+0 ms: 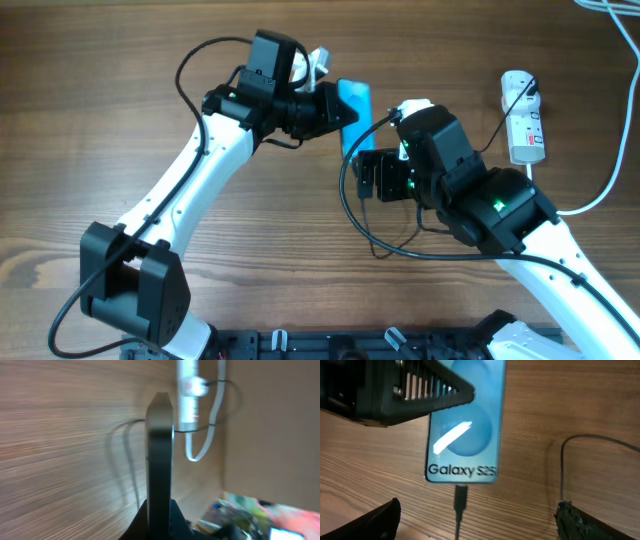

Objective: Plug charger to phone and switch on socket
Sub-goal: 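Lower the plugged-in phone flat onto the table with both grippers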

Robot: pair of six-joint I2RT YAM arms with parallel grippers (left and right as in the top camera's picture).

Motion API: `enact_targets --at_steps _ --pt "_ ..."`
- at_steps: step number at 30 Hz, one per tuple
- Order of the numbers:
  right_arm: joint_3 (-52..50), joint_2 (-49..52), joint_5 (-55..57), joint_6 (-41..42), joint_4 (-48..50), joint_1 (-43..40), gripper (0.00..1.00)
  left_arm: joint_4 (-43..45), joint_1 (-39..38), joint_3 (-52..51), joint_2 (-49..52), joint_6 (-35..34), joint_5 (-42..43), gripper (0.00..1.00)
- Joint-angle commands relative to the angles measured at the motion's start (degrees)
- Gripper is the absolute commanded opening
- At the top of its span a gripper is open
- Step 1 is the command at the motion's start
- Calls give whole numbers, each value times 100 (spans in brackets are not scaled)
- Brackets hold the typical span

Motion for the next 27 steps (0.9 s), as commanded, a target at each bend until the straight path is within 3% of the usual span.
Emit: enact_targets --at_steps 1,9,15,27 --pt "90 33 125 42 -42 -17 100 -319 -42 37 184 476 -507 4" --pt "42 557 120 411 -293 -17 100 -518 -286 37 931 680 -501 4" --pt "42 669 352 1231 -295 -24 100 -188 -328 37 1342 754 -503 4" --pt "42 697 380 1403 -492 -131 100 461 -380 37 1838 686 -501 4"
